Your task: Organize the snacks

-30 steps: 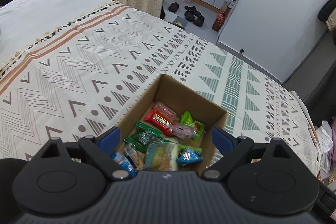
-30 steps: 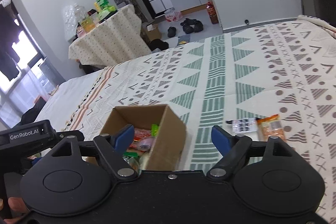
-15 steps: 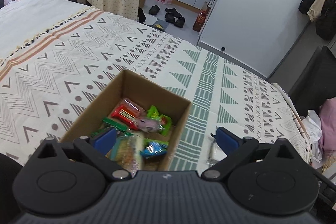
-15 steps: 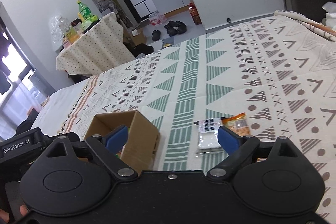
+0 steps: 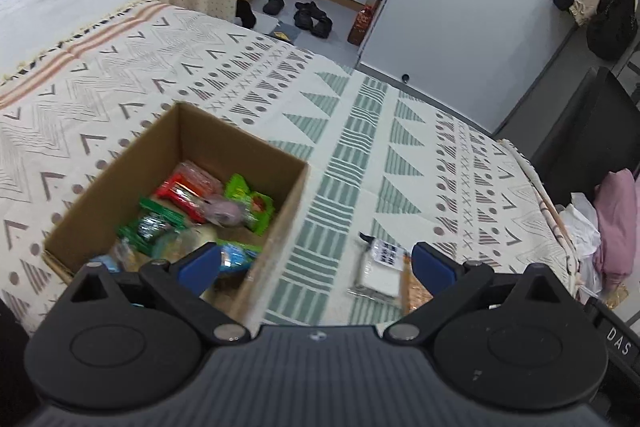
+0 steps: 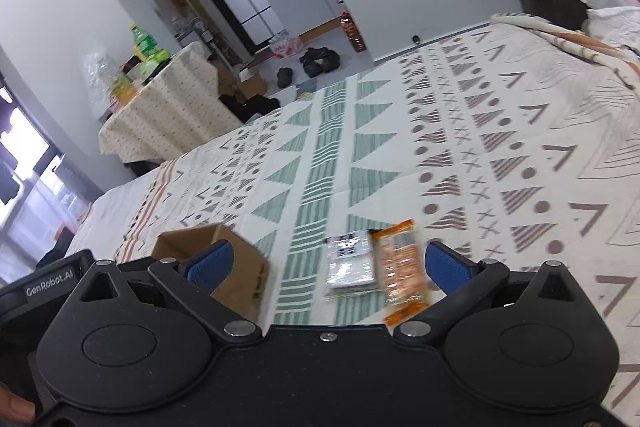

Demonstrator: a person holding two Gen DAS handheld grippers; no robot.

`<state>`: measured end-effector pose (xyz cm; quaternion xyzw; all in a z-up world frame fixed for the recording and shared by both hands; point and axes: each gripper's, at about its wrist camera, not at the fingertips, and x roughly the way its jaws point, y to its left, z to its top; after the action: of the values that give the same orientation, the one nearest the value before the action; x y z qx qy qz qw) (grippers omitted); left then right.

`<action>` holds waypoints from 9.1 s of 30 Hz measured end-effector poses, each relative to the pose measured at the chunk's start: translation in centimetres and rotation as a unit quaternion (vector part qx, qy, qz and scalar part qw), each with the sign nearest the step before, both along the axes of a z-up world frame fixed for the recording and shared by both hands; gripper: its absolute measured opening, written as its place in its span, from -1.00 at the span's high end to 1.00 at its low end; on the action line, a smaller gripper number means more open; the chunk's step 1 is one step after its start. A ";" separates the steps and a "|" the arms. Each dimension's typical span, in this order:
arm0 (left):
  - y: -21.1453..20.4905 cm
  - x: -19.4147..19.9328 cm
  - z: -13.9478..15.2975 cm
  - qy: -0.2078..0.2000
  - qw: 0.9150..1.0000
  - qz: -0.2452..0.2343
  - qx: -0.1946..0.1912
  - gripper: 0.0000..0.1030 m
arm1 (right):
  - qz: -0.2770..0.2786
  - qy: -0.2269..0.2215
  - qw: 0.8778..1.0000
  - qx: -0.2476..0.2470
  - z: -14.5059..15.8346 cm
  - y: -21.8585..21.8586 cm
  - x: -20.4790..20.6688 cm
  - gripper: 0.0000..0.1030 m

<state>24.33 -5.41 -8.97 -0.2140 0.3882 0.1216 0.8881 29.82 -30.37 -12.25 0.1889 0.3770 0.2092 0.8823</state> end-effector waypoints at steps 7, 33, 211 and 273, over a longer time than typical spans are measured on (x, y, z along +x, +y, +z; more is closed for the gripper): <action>-2.6 1.6 -1.0 -0.004 0.999 -0.035 0.007 -0.92 | -0.013 0.008 1.000 0.003 -0.6 -1.9 0.5 -0.81; -4.0 9.0 -9.8 0.075 0.994 -0.066 -0.050 -0.23 | 0.005 0.116 0.992 -0.045 -8.2 0.2 4.7 -0.21; 14.1 -13.2 5.6 0.035 0.992 -0.105 0.057 -0.95 | 0.016 -0.041 0.995 -0.091 6.2 13.1 -14.1 -0.57; 11.5 -23.3 10.6 0.003 0.977 -0.172 0.127 -0.99 | -0.024 -0.079 0.987 -0.137 9.9 8.6 -25.6 -1.00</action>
<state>1.07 6.06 1.59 -0.0290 0.4033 0.0159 0.9145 4.22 -21.80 -2.39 0.0580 0.3264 0.1480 0.9317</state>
